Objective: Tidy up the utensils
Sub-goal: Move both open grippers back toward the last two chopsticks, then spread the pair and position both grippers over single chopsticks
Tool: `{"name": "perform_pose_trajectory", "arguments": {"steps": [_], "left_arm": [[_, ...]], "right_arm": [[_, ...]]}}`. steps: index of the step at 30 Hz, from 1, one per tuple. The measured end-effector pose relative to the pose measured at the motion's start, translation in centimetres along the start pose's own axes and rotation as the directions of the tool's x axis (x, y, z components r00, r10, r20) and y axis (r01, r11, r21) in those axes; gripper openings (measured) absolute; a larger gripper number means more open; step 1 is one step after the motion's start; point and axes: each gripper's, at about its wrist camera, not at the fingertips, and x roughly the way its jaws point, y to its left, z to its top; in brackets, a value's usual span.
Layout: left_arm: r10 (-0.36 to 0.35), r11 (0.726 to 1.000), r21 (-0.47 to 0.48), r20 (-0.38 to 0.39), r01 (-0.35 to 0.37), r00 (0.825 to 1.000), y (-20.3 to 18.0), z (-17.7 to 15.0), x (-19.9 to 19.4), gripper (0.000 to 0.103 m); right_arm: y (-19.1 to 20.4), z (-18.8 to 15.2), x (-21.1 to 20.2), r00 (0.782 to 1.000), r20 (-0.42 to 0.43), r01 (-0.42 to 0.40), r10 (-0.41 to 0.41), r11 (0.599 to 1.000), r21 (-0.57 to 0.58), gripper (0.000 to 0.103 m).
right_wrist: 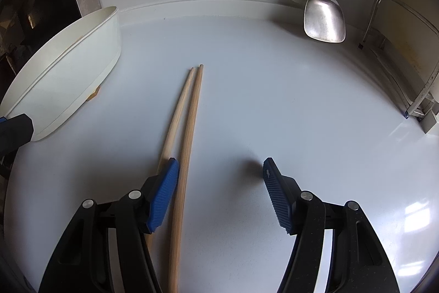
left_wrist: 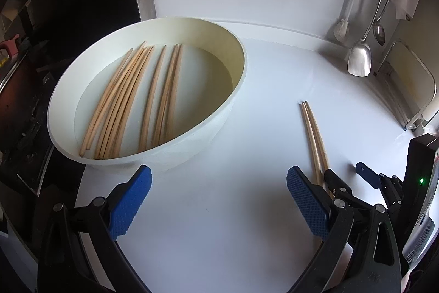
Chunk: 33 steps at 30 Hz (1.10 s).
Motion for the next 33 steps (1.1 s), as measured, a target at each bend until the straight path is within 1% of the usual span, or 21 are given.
{"name": "perform_pose_trajectory", "arguments": {"steps": [4,5,6,7,8,9,11,15,19,24,29,32,33], "left_arm": [[0.0,1.0,0.009,-0.002,0.0,1.0,-0.4,-0.2,0.0,0.097],[-0.002,1.0,0.01,-0.003,0.002,1.0,-0.6,-0.3,0.1,0.097],[-0.004,1.0,0.012,-0.004,0.004,1.0,-0.7,-0.4,0.1,0.097],[-0.006,1.0,0.014,-0.006,0.006,1.0,-1.0,-0.5,0.2,0.097],[-0.009,1.0,0.016,-0.008,0.009,1.0,-1.2,-0.5,0.2,0.097],[-0.011,1.0,0.019,-0.01,0.011,1.0,-1.5,-0.6,0.3,0.097],[-0.017,1.0,0.026,-0.016,0.018,1.0,-2.2,-0.8,0.4,0.097],[-0.035,0.999,0.037,-0.022,0.036,0.999,-3.7,-1.1,0.7,0.097],[-0.055,0.998,0.04,-0.051,0.057,0.997,-5.4,-1.9,1.6,0.097],[-0.051,0.996,0.07,-0.07,0.056,0.996,-7.5,-2.5,2.7,0.097],[-0.043,0.997,0.068,-0.076,0.048,0.996,-8.5,-2.5,4.2,0.097],[-0.02,0.997,0.078,-0.073,0.026,0.997,-8.9,-2.6,4.6,0.097],[-0.01,0.996,0.082,-0.072,0.016,0.997,-9.0,-2.6,4.8,0.097]], "right_arm": [[-0.1,-0.3,-0.2,1.0,0.007,0.001,-0.001,1.0,-0.011,0.053],[-0.2,-0.3,-0.3,1.0,0.011,0.0,0.0,1.0,-0.014,0.044],[-0.3,-0.3,-0.3,1.0,0.016,0.001,-0.001,1.0,-0.017,0.038],[-0.4,-0.3,-0.4,1.0,0.019,0.003,-0.002,1.0,-0.021,0.027],[-0.5,-0.3,-0.4,1.0,0.019,-0.001,0.002,1.0,-0.024,0.019],[-0.7,-0.3,-0.5,1.0,0.019,-0.005,0.005,1.0,-0.024,0.017],[-1.2,-0.3,-0.6,1.0,0.018,-0.012,0.012,1.0,-0.016,0.009],[-2.3,-0.7,-0.9,1.0,0.019,-0.003,0.003,1.0,0.001,0.007],[-3.8,-1.3,-1.5,1.0,0.019,0.007,-0.007,1.0,0.016,0.007],[-5.9,-2.0,-2.2,1.0,0.018,0.018,-0.018,0.999,0.038,0.007],[-7.4,-2.4,-2.5,1.0,0.018,0.012,-0.013,0.999,0.051,0.007],[-7.9,-2.3,-2.6,1.0,0.016,-0.008,0.008,0.998,0.056,0.007],[-8.0,-2.3,-2.6,1.0,0.016,-0.006,0.006,0.998,0.056,0.009]]}}
